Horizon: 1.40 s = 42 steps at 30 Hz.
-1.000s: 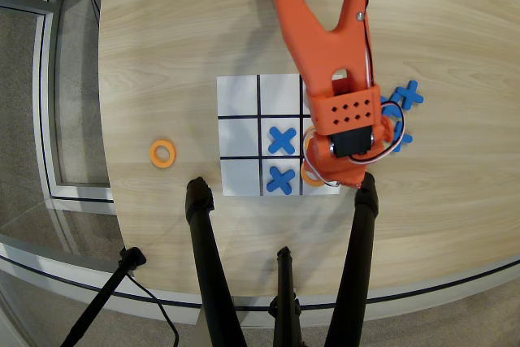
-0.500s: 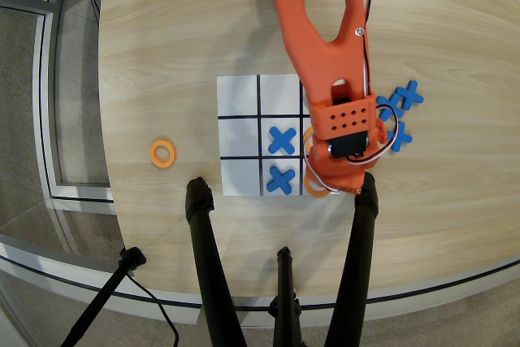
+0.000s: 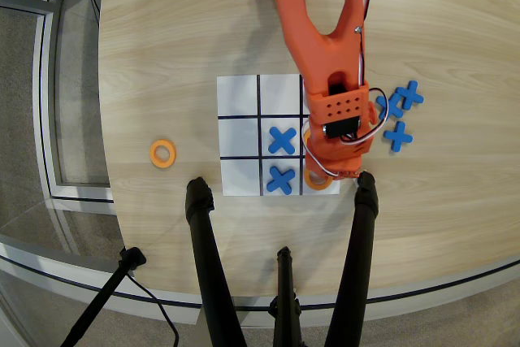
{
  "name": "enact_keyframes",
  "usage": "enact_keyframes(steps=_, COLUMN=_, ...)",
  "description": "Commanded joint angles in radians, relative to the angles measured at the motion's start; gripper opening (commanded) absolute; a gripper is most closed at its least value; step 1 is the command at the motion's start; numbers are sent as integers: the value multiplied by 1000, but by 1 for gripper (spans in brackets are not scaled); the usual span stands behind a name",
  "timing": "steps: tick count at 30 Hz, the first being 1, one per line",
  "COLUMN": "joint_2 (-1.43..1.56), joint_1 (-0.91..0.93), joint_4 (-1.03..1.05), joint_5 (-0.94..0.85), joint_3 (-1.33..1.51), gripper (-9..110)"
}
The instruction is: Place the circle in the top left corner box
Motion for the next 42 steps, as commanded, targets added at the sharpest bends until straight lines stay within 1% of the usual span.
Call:
enact_keyframes(steps=1, joint_2=44, joint_1=11, joint_4=-28, joint_5=-14, joint_3=2, gripper=0)
enact_keyframes(steps=17, joint_2=58, joint_1=-21, joint_4=-17, joint_5=-9, joint_3=37, gripper=0)
enact_keyframes(steps=34, joint_2=81, joint_1=8, joint_4=-14, joint_5=-15, joint_3=11, gripper=12)
enact_keyframes(steps=38, joint_2=127, joint_1=23, joint_4=18, joint_5=-40, joint_3=2, gripper=13)
enact_keyframes(steps=42, joint_2=238, joint_1=37, joint_4=66, joint_5=-71, joint_3=17, gripper=13)
